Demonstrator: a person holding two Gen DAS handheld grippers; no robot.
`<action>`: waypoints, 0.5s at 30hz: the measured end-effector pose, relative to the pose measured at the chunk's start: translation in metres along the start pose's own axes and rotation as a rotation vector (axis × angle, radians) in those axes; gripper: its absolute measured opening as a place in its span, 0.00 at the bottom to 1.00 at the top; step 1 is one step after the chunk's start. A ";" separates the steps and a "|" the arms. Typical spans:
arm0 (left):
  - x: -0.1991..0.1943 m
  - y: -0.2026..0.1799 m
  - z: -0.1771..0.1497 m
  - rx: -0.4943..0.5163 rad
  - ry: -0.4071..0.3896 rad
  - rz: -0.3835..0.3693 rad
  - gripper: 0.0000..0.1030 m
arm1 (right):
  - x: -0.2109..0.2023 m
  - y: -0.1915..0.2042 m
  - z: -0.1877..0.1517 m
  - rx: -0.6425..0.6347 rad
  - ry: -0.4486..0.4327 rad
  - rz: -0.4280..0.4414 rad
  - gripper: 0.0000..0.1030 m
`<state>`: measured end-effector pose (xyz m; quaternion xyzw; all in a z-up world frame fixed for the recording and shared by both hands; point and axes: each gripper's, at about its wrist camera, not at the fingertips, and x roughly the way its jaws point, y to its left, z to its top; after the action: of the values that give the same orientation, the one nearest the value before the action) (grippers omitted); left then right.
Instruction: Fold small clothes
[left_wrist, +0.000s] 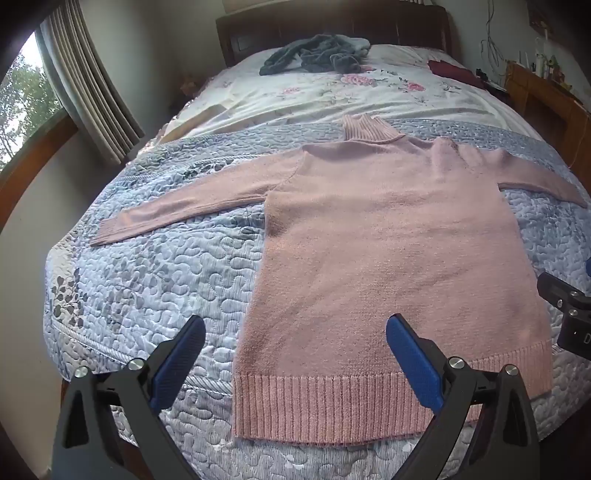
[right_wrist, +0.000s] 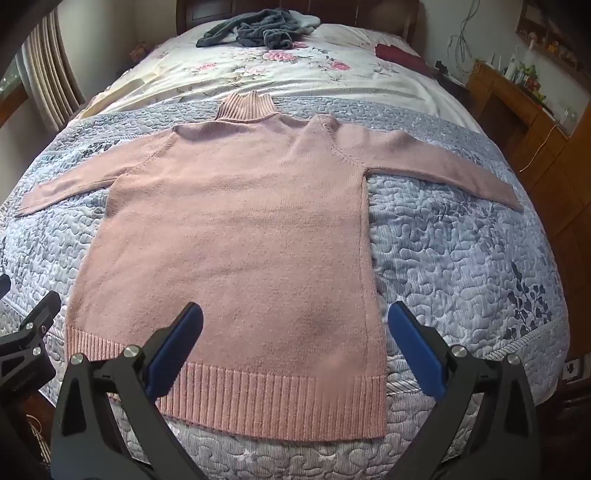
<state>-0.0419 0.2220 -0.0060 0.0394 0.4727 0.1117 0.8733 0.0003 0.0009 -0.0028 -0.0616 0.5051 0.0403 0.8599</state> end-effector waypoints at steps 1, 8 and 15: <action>-0.001 -0.002 0.000 0.016 -0.011 0.020 0.96 | 0.003 -0.006 0.001 0.019 0.015 0.029 0.96; 0.001 -0.002 0.000 0.010 -0.011 0.006 0.96 | 0.005 -0.002 0.001 0.020 0.009 0.010 0.97; 0.002 -0.004 0.001 0.008 -0.014 0.015 0.96 | 0.010 -0.008 0.000 0.027 0.011 0.020 0.97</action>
<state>-0.0396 0.2188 -0.0079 0.0473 0.4666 0.1163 0.8755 0.0065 -0.0064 -0.0106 -0.0453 0.5108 0.0417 0.8575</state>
